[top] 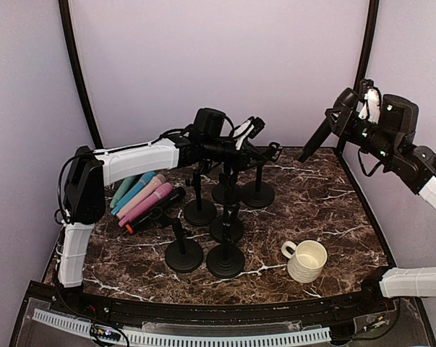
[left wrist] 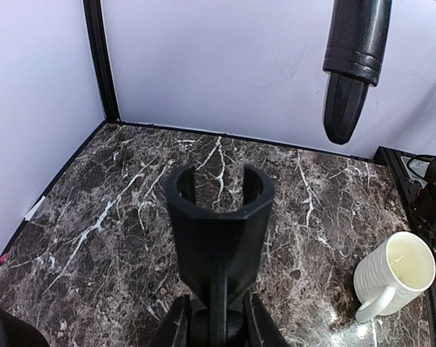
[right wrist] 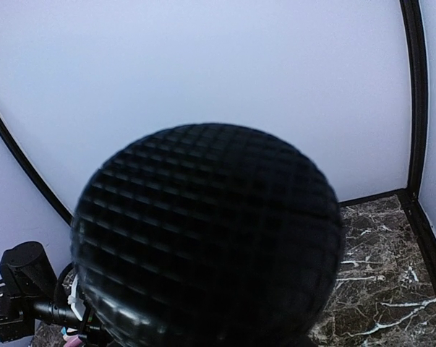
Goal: Remove the microphone from the stand
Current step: Place the microphone stand at the center of the board, then pass from the right arm to the left
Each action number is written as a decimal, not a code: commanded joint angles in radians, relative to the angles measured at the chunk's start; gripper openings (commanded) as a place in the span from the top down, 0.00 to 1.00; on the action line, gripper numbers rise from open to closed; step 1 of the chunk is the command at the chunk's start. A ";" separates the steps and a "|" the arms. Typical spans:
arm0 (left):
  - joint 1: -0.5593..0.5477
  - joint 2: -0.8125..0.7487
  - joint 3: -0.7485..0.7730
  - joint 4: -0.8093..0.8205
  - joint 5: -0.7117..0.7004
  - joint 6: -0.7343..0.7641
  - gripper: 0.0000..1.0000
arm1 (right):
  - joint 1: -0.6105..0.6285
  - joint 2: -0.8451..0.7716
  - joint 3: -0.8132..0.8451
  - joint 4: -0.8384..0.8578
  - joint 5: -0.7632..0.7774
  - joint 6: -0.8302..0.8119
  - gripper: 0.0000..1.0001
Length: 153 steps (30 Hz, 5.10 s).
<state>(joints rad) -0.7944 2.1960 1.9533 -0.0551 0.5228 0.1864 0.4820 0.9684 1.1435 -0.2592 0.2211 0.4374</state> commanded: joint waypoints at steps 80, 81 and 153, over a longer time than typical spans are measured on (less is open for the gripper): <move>0.032 -0.152 -0.150 0.183 0.054 0.042 0.39 | -0.005 -0.046 -0.064 0.052 -0.058 0.056 1.00; 0.032 -0.162 -0.161 0.193 0.052 0.040 0.38 | -0.005 -0.049 -0.061 0.058 -0.067 0.052 1.00; -0.072 -0.514 -0.207 -0.089 -0.088 -0.219 0.94 | 0.242 0.119 -0.033 0.416 -0.255 -0.030 0.18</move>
<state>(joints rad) -0.8722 1.7840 1.7454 -0.1139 0.4980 -0.0658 0.7166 1.1217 1.1221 0.1493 -0.1181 0.4191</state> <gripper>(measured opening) 0.363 0.807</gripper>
